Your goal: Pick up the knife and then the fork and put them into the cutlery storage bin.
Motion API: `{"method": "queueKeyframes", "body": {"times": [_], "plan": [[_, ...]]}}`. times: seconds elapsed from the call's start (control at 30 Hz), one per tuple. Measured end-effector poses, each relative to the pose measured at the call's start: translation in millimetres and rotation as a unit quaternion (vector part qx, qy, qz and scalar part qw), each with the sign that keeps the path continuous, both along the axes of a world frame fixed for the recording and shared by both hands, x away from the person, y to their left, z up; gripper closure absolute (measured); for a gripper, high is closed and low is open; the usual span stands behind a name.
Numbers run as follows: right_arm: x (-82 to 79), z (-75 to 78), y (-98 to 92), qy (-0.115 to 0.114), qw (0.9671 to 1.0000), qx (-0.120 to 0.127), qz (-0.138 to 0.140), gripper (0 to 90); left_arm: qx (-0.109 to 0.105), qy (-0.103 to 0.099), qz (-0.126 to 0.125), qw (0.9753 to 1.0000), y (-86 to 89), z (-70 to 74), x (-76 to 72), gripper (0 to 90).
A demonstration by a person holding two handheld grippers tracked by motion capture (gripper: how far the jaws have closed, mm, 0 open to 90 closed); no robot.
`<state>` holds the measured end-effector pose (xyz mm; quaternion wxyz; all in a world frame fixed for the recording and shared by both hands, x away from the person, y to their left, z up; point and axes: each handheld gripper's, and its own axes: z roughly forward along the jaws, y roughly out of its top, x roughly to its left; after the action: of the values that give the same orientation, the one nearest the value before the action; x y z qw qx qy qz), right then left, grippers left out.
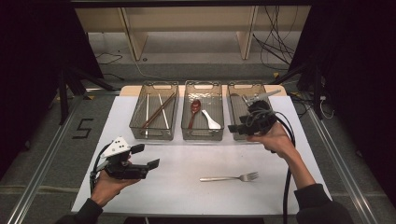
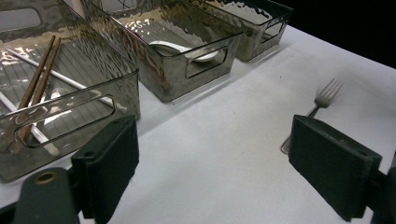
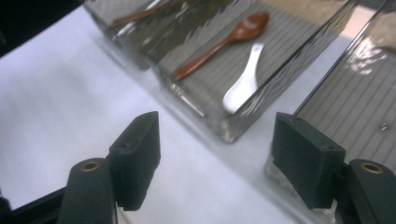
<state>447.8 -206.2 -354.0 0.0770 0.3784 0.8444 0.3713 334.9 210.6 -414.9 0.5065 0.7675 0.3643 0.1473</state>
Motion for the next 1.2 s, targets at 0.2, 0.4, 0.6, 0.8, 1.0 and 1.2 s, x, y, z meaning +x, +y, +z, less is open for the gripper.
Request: {"method": "queueKeyframes", "body": {"times": [0.2,0.4,0.6,0.8,1.0,1.2], "plan": [[-17.3,-13.8,0.9,0.015,0.9997,-0.011,0.015,30.9,-0.001,-0.001,-0.001,1.0,0.3,0.1,-0.2,15.9],[-31.5,-23.5,7.8,0.02,0.999,-0.022,0.034,30.8,-0.001,-0.002,0.0,1.0,1.3,0.2,-0.5,15.9],[-39.9,-38.4,16.8,0.035,0.9973,-0.035,0.054,29.0,-0.002,-0.002,0.0,1.0,1.4,0.0,-0.5,15.9],[-48.3,-47.0,21.8,0.042,0.9955,-0.049,0.069,28.3,-0.002,-0.002,0.0,1.0,1.3,0.2,-0.6,15.8],[-55.2,-55.0,24.9,0.048,0.9932,-0.067,0.083,26.9,-0.002,-0.003,-0.001,1.0,0.7,0.2,-0.5,15.7],[-57.7,-60.8,28.8,0.058,0.9906,-0.081,0.094,25.6,-0.002,-0.002,-0.002,1.0,0.2,-0.1,-0.1,15.7]]}}
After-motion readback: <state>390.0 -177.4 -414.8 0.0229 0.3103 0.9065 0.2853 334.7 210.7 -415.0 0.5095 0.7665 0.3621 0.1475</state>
